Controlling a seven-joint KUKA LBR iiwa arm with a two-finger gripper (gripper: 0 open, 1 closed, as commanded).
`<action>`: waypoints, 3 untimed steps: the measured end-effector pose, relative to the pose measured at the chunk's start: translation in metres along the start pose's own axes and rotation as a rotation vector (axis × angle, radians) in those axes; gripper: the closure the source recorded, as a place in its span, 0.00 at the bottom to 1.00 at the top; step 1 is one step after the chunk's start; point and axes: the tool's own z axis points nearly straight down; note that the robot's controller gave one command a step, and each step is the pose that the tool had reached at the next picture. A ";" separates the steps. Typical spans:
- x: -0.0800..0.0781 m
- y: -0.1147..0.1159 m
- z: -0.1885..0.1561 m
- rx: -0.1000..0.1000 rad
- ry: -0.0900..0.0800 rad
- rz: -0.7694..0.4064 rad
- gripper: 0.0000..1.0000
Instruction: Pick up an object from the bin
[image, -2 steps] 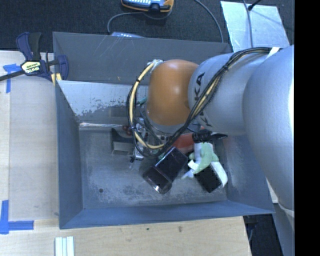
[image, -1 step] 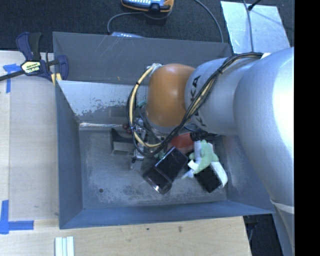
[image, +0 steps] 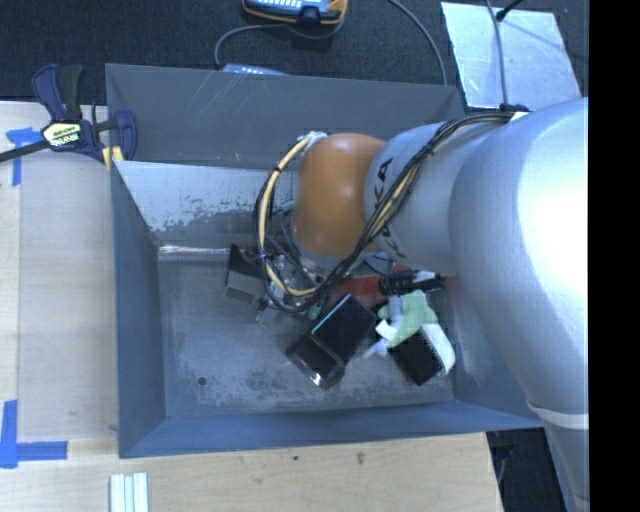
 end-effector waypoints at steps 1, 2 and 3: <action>0.000 0.000 0.000 0.000 0.000 0.002 1.00; 0.000 0.000 0.000 0.000 0.000 0.002 1.00; 0.000 0.000 0.000 0.000 0.000 0.002 1.00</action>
Offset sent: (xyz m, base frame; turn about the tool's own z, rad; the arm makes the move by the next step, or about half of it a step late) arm 0.0000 0.0000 0.0000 0.0000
